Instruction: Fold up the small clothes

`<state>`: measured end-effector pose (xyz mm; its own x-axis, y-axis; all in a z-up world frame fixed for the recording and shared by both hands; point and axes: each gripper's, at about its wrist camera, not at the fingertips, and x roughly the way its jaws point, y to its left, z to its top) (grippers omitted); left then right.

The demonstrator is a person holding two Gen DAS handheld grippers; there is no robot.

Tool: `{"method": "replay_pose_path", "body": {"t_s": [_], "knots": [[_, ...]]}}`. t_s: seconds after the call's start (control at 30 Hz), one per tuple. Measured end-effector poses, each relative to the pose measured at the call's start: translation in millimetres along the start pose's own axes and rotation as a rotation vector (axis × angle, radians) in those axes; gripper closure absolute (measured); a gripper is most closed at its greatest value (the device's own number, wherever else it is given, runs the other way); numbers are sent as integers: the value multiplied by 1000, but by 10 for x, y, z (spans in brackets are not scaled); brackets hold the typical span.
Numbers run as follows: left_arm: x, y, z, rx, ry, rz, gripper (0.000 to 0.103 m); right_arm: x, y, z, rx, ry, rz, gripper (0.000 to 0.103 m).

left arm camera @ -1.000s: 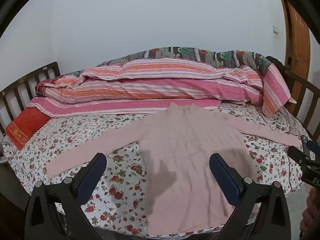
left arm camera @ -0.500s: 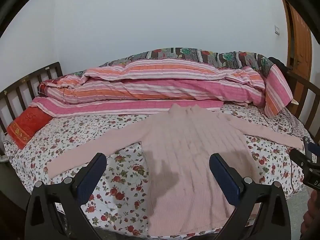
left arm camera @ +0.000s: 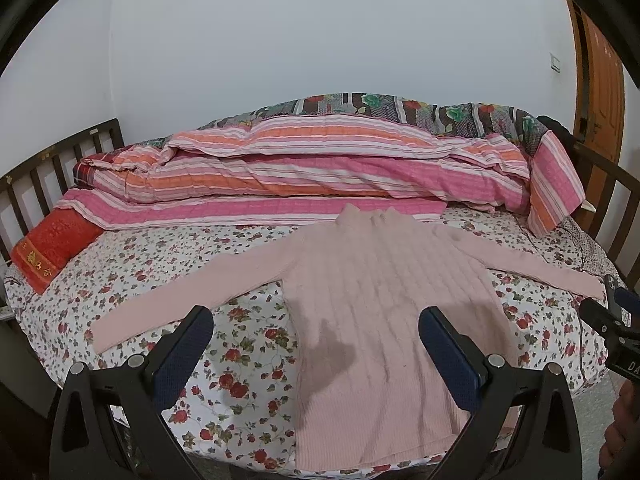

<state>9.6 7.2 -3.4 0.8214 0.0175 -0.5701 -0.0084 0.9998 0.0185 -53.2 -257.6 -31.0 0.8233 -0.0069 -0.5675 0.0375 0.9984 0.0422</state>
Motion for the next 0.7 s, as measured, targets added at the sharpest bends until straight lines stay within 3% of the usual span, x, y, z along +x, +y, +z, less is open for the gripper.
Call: {"method": "replay_pose_path", "body": {"t_s": [0.7], "knots": [[-9,-77,-59,5,-3,2,0,-30,37,17,-5,-7,-2,0]]}}
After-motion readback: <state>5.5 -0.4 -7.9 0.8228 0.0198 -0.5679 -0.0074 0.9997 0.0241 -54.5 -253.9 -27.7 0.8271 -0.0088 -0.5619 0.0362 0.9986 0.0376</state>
